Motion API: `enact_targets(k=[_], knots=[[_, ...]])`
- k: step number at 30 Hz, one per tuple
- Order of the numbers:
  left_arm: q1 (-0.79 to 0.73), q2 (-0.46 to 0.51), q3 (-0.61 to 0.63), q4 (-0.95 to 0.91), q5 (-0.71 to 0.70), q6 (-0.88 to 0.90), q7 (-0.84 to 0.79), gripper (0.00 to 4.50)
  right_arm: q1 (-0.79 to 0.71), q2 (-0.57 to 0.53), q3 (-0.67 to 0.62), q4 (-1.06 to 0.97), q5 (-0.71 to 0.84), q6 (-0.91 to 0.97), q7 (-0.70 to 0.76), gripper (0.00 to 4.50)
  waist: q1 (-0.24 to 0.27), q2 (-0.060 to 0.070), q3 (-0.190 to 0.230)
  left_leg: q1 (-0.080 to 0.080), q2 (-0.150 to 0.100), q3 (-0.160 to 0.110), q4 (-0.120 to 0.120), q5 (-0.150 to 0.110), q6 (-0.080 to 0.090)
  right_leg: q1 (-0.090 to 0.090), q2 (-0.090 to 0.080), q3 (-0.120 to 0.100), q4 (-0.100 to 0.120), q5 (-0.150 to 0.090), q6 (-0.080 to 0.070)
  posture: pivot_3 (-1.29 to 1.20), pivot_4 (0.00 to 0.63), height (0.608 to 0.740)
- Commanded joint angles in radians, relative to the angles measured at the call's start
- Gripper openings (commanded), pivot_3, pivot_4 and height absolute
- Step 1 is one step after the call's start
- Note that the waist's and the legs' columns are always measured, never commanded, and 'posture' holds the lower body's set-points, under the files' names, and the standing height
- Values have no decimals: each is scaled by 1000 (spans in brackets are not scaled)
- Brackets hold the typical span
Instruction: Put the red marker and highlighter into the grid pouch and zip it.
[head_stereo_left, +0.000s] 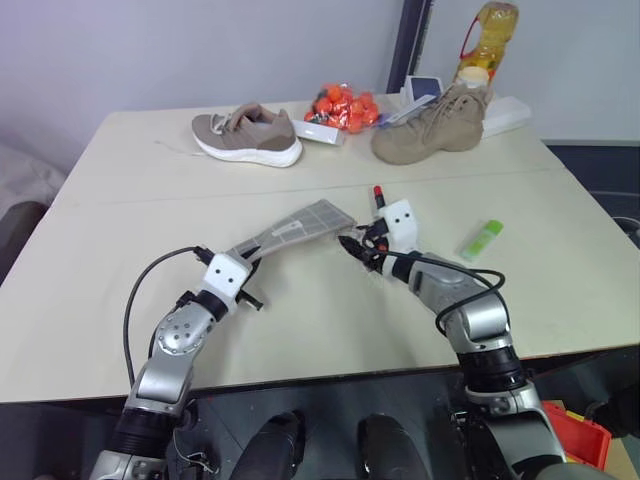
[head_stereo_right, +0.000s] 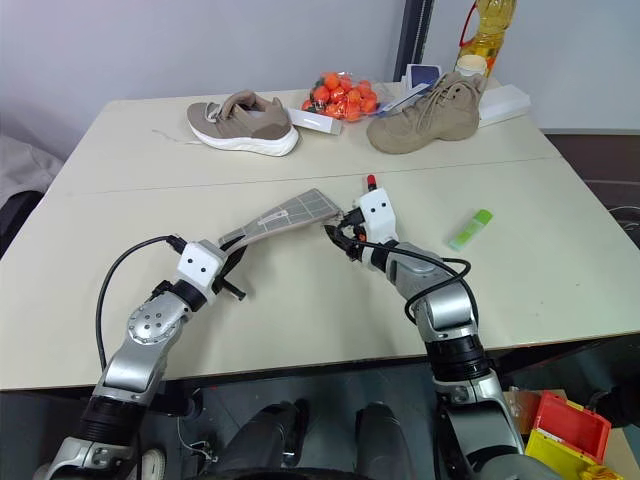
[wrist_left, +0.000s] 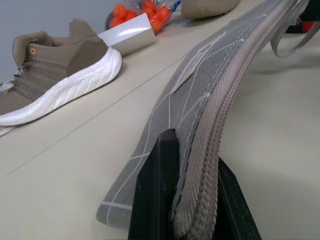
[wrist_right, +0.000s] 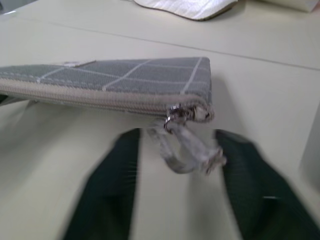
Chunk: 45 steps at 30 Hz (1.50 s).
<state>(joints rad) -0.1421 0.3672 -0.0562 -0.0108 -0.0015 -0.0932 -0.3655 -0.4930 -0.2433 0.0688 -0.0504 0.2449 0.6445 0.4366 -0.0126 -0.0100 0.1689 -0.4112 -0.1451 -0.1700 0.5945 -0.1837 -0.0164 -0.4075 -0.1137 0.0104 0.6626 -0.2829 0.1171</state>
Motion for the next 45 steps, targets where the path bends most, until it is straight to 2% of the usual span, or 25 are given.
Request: enact_targets(k=[1,2,10,19,26,29,31,35,36,39,45], knots=[[-17,5,10,-25,7,-17,-3,0,-34,15,0,-14,1,-28,-1,537,0,0,0,0,0,0,0,0,0,0,0,0,0,0,0,0,150,740],[-19,4,10,-23,7,-17,-4,0,-37,15,4,-13,-1,-29,0,10,0,0,0,0,0,0,0,0,0,0,0,0,0,0,0,0,150,740],[-49,-11,-5,-7,22,-14,-2,0,-72,17,140,-88,-44,-3,48,10,-2,0,0,0,0,0,0,0,0,0,0,0,0,0,0,0,150,740],[-73,-49,-34,0,49,-6,4,0,-150,105,385,-158,-70,19,145,10,-1,0,0,0,0,0,0,0,0,0,0,0,0,0,0,0,150,740],[-70,-63,-25,-5,57,-1,28,0,-167,88,380,-144,-93,24,159,10,0,0,0,0,0,0,0,0,0,0,1,0,0,0,0,0,150,740],[-62,-57,-11,-7,64,3,41,0,-141,30,336,-166,-77,51,185,1110,0,0,0,0,0,0,0,0,0,0,1,0,0,0,0,0,150,740],[-58,-51,2,-3,72,7,55,0,-121,-17,303,-178,-72,60,196,2176,1,0,0,0,0,0,0,0,0,0,1,0,0,0,0,0,150,740],[-59,-35,39,15,81,31,94,0,-90,-86,194,-136,-108,45,120,4244,0,-1,0,0,0,0,0,0,0,0,0,0,0,0,0,0,150,740],[-60,-33,47,20,84,39,103,0,-84,-105,160,-111,-120,34,95,4470,-1,-1,0,0,0,0,0,0,0,0,0,0,0,0,0,0,150,740],[-64,-26,52,32,96,64,115,0,-85,-120,76,-25,-150,3,12,4470,1,-1,0,0,0,0,0,0,0,0,0,0,0,0,0,0,150,740],[-75,-32,30,53,121,80,121,0,-150,-38,-86,227,-135,-32,-151,4470,-2,-1,0,0,0,1,-1,0,0,0,1,0,0,0,0,0,150,740]])
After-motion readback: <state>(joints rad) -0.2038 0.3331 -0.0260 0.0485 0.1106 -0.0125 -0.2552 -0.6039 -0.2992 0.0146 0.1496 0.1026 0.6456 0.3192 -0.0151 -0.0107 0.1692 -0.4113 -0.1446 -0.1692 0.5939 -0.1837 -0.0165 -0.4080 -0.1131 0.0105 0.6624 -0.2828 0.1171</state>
